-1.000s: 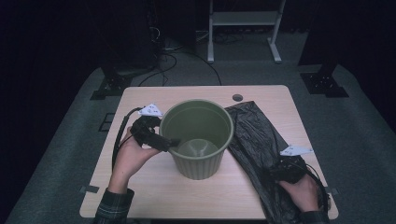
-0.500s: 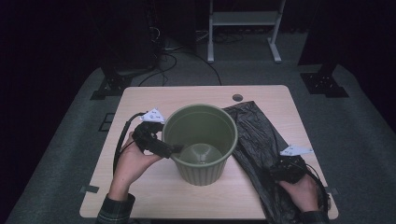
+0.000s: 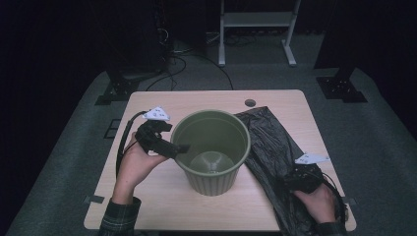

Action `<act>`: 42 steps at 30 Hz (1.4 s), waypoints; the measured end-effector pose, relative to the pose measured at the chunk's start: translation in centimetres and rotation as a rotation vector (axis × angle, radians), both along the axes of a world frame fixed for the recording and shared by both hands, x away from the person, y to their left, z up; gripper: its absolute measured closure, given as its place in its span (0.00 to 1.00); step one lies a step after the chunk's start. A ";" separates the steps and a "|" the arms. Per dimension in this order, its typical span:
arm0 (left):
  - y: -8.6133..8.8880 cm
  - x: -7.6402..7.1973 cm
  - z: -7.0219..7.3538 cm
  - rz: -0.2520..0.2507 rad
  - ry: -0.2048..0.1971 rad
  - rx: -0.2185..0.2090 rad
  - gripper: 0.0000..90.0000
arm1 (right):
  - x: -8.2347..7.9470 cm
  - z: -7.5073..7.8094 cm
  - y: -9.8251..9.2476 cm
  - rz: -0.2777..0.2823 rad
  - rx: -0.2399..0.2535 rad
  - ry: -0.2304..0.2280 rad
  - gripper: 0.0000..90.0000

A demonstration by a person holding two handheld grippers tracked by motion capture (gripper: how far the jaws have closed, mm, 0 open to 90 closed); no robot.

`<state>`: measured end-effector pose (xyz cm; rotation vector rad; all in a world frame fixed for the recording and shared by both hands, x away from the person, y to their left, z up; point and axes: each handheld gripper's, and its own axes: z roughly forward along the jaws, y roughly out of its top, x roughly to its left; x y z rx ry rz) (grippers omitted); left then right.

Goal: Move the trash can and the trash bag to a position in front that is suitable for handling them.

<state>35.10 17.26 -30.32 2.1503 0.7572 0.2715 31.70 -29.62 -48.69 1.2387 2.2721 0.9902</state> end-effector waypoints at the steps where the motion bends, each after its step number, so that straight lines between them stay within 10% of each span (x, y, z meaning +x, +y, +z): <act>1: 0.2 0.0 0.3 0.003 -0.006 -0.010 0.00 | 0.0 0.0 0.0 0.000 -0.001 0.000 0.12; 17: 3.8 -3.4 3.1 0.049 -0.074 -0.050 0.00 | 0.0 0.0 0.0 -0.003 -0.001 0.000 0.12; 42: 4.6 -6.8 -3.3 0.076 -0.106 -0.005 0.00 | -0.1 0.0 0.0 -0.008 -0.001 0.000 0.12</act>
